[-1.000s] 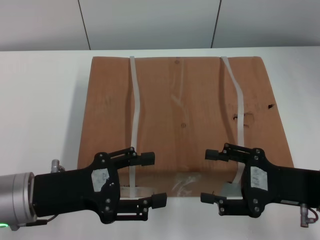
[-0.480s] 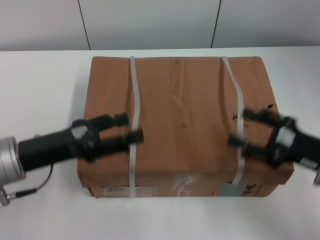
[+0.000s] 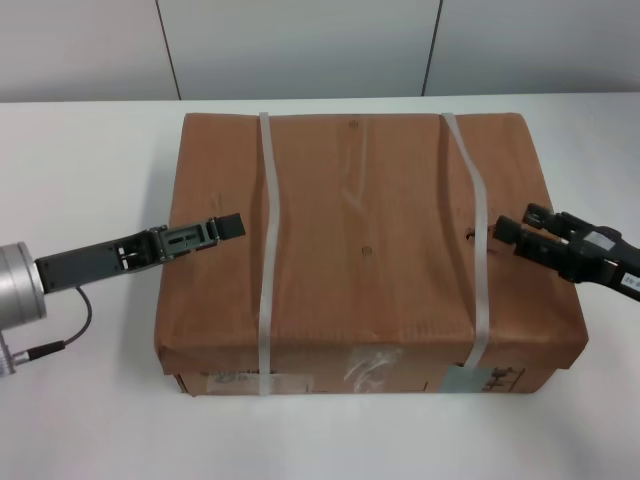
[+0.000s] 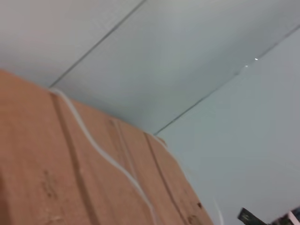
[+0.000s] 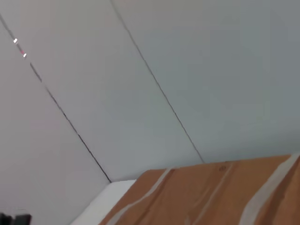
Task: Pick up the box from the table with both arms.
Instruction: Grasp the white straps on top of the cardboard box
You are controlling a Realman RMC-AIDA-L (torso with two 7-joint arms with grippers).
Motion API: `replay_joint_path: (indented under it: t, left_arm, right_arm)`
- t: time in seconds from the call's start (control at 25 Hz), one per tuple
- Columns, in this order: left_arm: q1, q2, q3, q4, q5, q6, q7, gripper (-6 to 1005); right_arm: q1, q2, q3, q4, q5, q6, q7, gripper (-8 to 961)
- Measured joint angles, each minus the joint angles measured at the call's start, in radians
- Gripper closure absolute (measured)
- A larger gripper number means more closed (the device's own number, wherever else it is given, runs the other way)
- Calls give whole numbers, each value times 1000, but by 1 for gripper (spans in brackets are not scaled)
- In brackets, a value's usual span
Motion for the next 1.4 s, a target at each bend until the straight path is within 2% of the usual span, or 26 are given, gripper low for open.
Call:
replay_joint_path:
  t: [0.16, 0.32, 0.4, 0.56, 0.88, 1.08, 1.24, 1.4]
  left_arm:
    - [-9, -7, 5, 4, 4, -27, -3, 159]
    - [-12, -10, 4, 4, 14, -51, -6, 160]
    - [-16, -11, 4, -1, 14, -57, -8, 160]
    - [-22, -19, 11, -3, 27, -68, -2, 160]
    - [-83, -78, 18, -5, 177, -171, 1, 161]
    - [-99, -85, 56, -5, 172, -184, -4, 161]
    - [-122, -90, 147, -8, 121, -186, -3, 162]
    - [-133, -91, 187, -9, 85, -192, 3, 162]
  right_arm:
    - [26, 0, -20, 3, -21, 42, 161, 137]
    - [37, 6, -33, 8, -41, 128, 223, 137]
    - [47, 5, -38, 26, -41, 127, 239, 138]
    - [75, 5, -52, 64, -41, 128, 227, 138]
    - [127, 12, -88, 113, -39, 164, 169, 137]
    - [151, 13, -93, 145, -33, 169, 112, 138]
    - [167, 13, -94, 169, -18, 165, 72, 138]
    - [177, 13, -94, 193, 9, 163, 32, 149]
